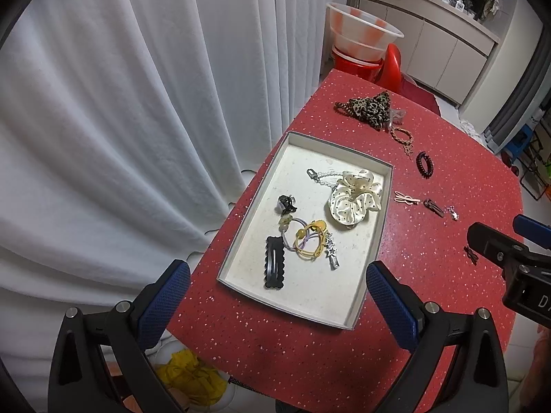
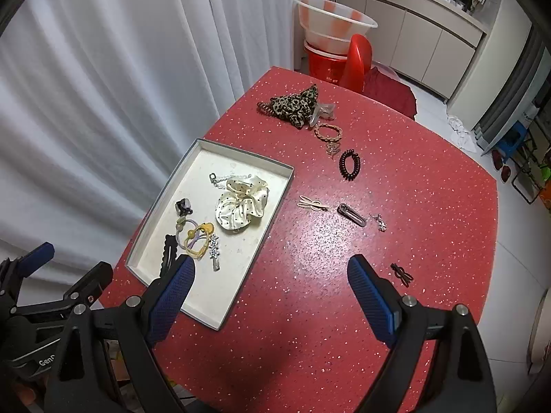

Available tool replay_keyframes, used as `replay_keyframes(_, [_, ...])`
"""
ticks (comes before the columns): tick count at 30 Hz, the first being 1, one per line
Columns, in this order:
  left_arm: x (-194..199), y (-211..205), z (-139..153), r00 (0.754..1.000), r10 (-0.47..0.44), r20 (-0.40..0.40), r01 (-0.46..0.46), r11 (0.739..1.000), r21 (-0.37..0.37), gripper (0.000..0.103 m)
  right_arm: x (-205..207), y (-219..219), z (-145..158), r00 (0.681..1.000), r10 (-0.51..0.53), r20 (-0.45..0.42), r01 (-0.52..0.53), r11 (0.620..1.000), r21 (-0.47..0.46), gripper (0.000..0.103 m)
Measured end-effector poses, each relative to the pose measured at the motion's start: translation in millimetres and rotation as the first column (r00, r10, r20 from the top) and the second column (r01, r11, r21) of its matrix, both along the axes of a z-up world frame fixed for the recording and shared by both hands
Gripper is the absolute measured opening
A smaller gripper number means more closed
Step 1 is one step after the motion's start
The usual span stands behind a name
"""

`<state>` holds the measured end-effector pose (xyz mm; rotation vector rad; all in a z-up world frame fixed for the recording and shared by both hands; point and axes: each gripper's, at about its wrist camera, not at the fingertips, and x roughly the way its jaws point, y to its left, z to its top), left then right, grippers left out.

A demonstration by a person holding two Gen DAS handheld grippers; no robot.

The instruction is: Organize jewelry

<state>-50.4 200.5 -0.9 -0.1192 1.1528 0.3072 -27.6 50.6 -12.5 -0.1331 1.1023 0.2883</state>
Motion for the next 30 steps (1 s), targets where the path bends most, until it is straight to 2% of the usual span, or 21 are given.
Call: replay_keyframes(30, [-2.0,3.4,0.8,1.0,0.008,-0.004,-0.008,1.0,0.012,0.102,-0.6,0.1,-0.4,1.0,0.001,-0.001,-0.001,1.0,0.002,0.092])
